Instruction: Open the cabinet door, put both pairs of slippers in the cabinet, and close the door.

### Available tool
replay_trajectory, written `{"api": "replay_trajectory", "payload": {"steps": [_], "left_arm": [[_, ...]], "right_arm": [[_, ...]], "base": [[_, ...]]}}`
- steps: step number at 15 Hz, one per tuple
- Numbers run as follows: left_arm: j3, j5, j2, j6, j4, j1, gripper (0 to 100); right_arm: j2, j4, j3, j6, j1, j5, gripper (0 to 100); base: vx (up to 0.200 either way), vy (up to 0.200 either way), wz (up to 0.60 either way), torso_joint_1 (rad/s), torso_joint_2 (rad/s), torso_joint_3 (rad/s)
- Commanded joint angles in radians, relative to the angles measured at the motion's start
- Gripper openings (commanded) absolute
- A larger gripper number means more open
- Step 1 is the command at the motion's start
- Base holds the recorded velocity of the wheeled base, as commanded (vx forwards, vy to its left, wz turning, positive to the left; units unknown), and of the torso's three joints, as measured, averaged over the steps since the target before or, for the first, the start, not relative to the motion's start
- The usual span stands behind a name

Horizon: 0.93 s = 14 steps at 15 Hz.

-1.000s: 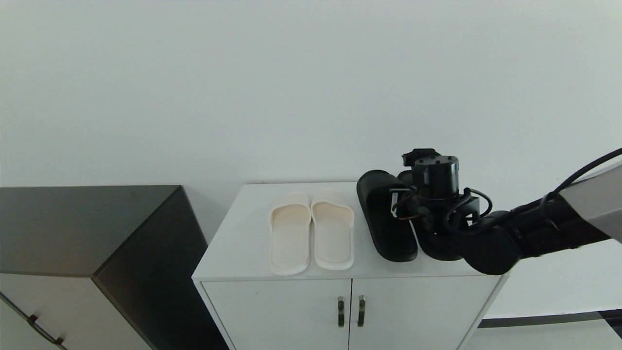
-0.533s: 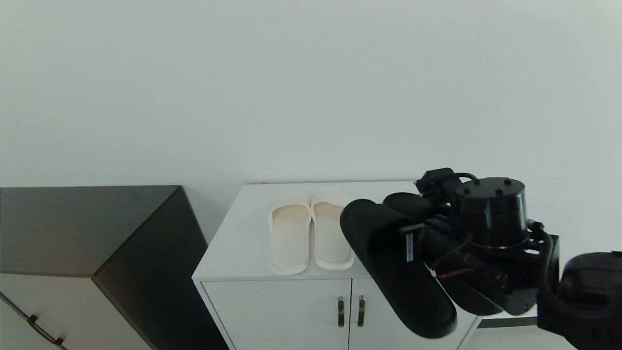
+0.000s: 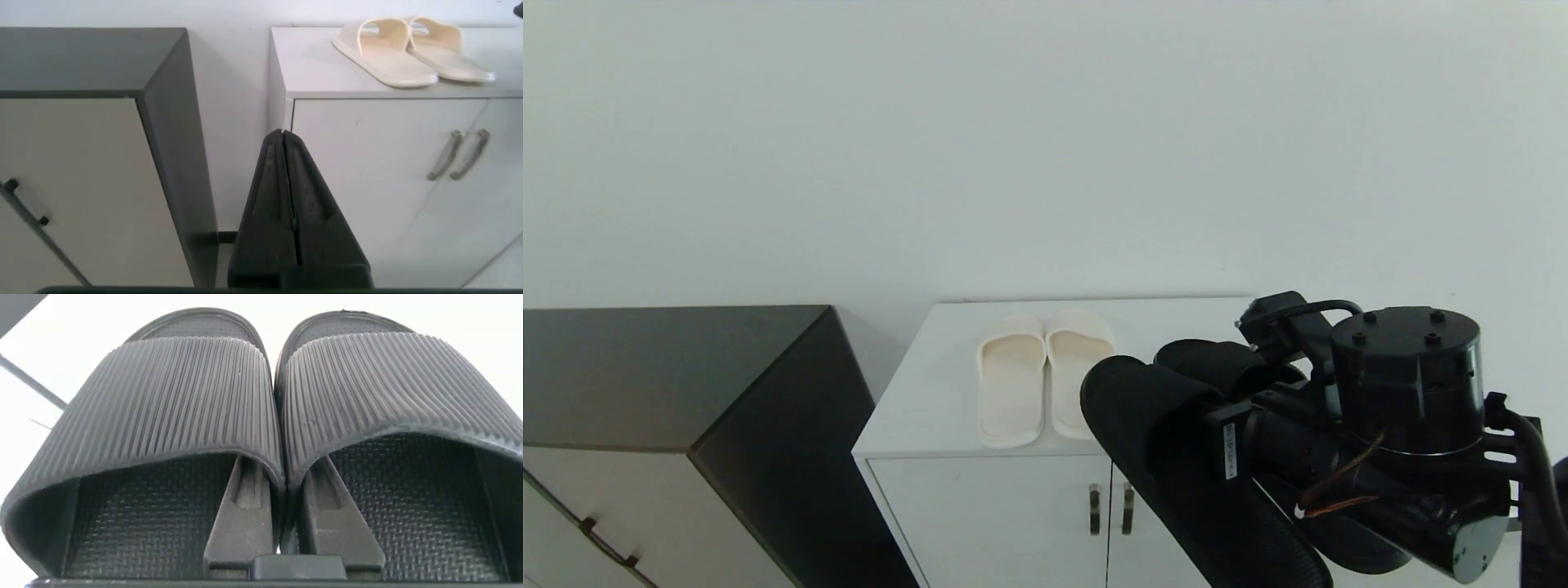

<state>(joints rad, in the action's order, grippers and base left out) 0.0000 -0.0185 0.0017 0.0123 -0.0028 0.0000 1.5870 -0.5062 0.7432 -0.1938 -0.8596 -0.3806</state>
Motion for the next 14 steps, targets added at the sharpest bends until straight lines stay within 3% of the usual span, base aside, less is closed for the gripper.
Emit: {"api": "replay_trajectory", "payload": {"steps": [1, 2, 10, 14], "left_arm": [[0.000, -0.001, 0.000, 0.001, 0.000, 0.000, 0], [0.000, -0.001, 0.000, 0.001, 0.000, 0.000, 0], [0.000, -0.001, 0.000, 0.000, 0.000, 0.000, 0], [0.000, -0.001, 0.000, 0.000, 0.000, 0.000, 0]], "right_arm": [[-0.007, -0.002, 0.002, -0.001, -0.004, 0.000, 0], [-0.005, -0.002, 0.002, -0.003, -0.006, 0.000, 0], [-0.010, -0.003, -0.024, -0.007, -0.022, 0.040, 0], [-0.013, 0.011, -0.041, 0.005, -0.024, 0.072, 0]], "base": [[-0.200, 0.000, 0.00, -0.007, 0.00, -0.002], [-0.200, 0.000, 0.00, -0.012, 0.00, 0.007], [0.000, 0.000, 0.00, 0.000, 0.00, 0.000], [0.000, -0.150, 0.00, -0.001, 0.00, 0.002]]}}
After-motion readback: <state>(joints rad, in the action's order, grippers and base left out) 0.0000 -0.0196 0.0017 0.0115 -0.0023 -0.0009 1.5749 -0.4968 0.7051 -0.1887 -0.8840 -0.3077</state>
